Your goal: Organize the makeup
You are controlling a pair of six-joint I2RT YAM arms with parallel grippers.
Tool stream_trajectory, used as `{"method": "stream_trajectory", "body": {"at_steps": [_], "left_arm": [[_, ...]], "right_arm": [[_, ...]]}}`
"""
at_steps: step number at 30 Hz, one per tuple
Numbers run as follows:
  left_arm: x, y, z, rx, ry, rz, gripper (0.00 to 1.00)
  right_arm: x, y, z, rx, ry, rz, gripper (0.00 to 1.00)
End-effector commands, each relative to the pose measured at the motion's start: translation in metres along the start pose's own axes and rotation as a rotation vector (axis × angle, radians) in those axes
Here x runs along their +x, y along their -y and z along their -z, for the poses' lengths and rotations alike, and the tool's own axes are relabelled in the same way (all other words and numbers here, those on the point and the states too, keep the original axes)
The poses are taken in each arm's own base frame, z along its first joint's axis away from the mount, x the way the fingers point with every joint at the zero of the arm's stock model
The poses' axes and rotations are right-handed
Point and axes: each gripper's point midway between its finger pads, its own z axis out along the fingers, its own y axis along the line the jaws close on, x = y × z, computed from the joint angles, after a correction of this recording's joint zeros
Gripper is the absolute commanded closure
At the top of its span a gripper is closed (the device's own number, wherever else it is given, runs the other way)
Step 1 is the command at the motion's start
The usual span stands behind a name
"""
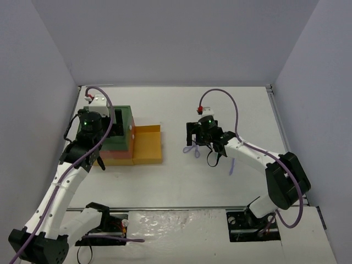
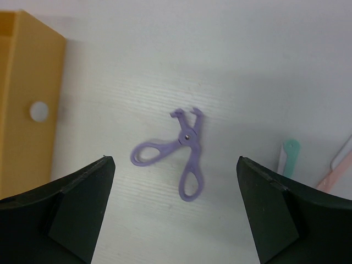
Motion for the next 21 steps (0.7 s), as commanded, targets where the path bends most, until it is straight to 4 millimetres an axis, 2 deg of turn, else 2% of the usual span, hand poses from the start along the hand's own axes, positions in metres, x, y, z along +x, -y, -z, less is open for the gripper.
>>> {"method": "stream_trajectory", "body": {"at_steps": [1,8,10,18,19,21], "left_arm": [[-0.042,-0.014,0.028,-0.039,0.169,0.009,0.03],[-0.05,-0.031,0.066,-0.076,0.286,0.027,0.03],[-0.045,-0.035,0.072,-0.085,0.302,0.031,0.03],[-0.036,-0.047,0.095,-0.113,0.366,0.064,0.03],[-0.035,-0.048,0.097,-0.113,0.372,0.067,0.03],[-0.033,-0.048,0.098,-0.114,0.377,0.075,0.03]], "right_arm": [[0.006,0.0,0.001,-0.048,0.0,0.005,0.13],[0.044,0.019,-0.023,0.014,-0.093,-0.008,0.23],[0.054,0.025,-0.03,0.03,-0.119,-0.01,0.27],[0.073,0.032,-0.048,0.052,-0.166,-0.009,0.45],[0.074,0.032,-0.048,0.055,-0.166,-0.008,0.5],[0.074,0.036,-0.047,0.072,-0.163,-0.005,0.69]]}}
